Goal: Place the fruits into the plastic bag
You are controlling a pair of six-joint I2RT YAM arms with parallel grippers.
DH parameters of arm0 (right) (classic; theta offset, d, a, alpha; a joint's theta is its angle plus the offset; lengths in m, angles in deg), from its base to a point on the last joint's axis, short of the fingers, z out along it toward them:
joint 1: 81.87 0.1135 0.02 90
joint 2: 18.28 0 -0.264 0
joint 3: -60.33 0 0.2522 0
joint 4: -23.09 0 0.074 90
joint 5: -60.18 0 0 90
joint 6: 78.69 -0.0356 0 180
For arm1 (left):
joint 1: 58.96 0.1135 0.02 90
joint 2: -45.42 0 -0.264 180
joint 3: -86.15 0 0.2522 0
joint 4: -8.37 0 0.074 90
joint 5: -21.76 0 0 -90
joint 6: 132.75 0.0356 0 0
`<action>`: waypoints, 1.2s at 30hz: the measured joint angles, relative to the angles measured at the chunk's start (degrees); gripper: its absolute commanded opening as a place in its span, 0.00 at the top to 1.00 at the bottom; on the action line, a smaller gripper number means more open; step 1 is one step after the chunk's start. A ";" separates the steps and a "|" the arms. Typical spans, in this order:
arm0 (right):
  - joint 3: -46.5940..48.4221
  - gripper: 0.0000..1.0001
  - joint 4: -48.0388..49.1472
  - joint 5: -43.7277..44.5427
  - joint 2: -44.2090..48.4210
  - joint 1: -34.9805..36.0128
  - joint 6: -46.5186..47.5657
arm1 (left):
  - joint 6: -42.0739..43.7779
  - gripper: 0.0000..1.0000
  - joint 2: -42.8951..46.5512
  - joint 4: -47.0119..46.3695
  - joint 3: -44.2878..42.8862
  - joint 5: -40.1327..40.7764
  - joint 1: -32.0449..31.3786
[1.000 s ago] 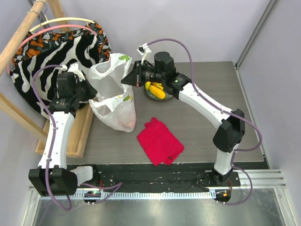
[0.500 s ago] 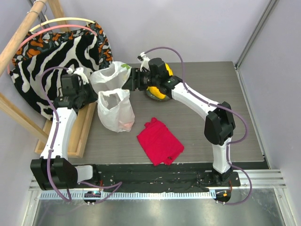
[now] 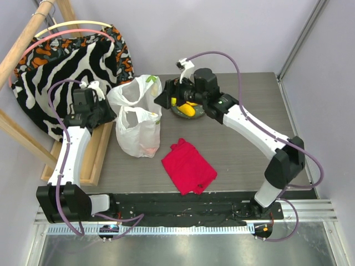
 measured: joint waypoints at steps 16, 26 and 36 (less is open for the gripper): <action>-6.99 0.16 -4.63 14.95 4.33 -5.77 11.74 | -0.09 1.00 -0.17 -0.09 0.33 -2.19 0.00; -6.54 0.19 -8.48 18.18 -8.66 -8.46 16.13 | -0.46 1.00 -0.90 -0.33 1.03 -3.45 0.00; -4.22 0.20 -9.16 16.09 -16.81 -11.15 19.58 | -0.46 1.00 -1.25 -0.39 1.20 -3.76 0.00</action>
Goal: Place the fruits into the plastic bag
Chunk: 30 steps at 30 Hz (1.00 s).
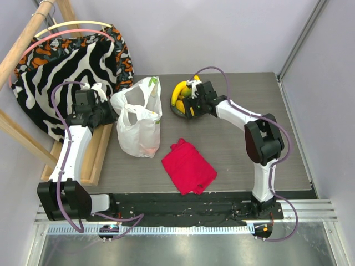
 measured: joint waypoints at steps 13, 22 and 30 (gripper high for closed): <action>2.69 0.20 4.94 -4.33 -5.22 -1.38 1.66 | 0.00 1.00 0.00 -0.04 0.00 -0.07 0.00; 5.20 0.21 6.32 -6.36 -8.33 -2.12 1.42 | 0.00 1.00 0.00 -0.07 0.00 -0.66 0.00; 5.29 0.33 6.69 -7.41 -9.38 -2.56 1.01 | -0.02 1.00 -0.02 -0.07 0.00 -0.72 0.00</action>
